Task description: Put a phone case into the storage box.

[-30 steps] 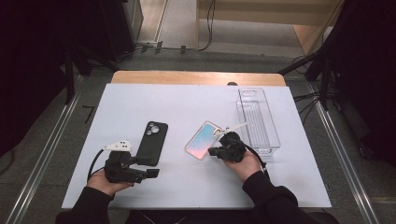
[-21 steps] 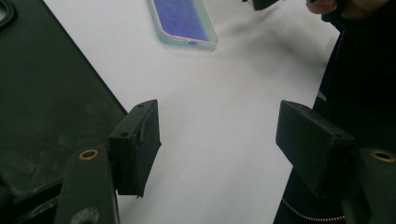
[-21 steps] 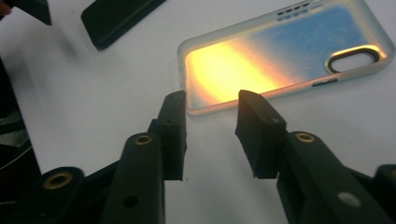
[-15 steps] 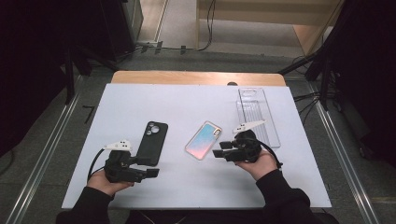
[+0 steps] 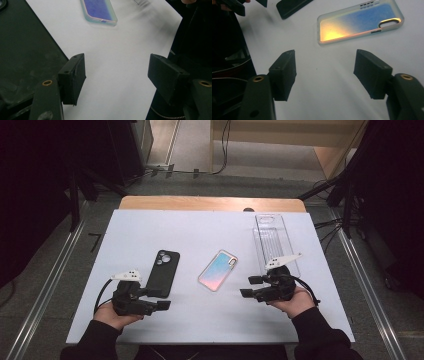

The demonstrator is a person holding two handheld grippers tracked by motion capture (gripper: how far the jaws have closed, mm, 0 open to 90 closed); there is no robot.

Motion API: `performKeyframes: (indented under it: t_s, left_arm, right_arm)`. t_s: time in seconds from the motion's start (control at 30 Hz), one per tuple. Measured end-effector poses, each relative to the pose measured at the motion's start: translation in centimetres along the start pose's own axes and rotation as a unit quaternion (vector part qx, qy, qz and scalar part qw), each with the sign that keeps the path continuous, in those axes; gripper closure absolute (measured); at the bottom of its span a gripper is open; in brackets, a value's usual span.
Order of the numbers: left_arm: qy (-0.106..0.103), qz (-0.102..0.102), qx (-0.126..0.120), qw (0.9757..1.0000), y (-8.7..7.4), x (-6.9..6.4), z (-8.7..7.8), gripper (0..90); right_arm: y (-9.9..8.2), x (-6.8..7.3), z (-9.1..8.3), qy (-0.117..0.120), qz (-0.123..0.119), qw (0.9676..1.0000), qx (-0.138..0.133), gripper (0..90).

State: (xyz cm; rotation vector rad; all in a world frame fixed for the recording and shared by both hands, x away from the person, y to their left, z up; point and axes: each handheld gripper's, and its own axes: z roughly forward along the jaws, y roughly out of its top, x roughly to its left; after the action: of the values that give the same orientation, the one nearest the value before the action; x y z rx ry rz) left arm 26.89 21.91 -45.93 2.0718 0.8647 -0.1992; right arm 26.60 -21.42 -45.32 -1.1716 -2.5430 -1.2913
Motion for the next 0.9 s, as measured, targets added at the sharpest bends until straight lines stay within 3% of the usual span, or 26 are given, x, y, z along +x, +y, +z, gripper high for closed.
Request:
performKeyframes:
  t_s: [0.1, 0.33, 0.6, 0.9]
  left_arm:
    - [0.001, 0.000, 0.000, 1.0000, 0.0, 0.0, 0.0, 30.5]
    - [0.010, 0.004, -0.002, 0.9999, 0.0, 0.0, 0.1, 30.4]
    - [0.011, 0.004, -0.002, 0.9999, 0.0, 0.0, 0.1, 30.4]
    - [0.016, 0.007, 0.000, 0.9999, 0.0, 0.0, 0.2, 30.4]
  right_arm:
    - [-0.6, -0.3, -0.4, 0.010, 0.004, 0.9999, -0.006, 30.3]
    - [-1.9, -0.9, -1.3, 0.003, 0.016, 0.9998, -0.011, 27.8]
    - [-3.3, -1.3, -1.6, 0.003, 0.026, 0.9997, 0.001, 24.8]
    - [-4.4, -1.5, -1.7, -0.002, 0.021, 0.9997, 0.014, 16.5]
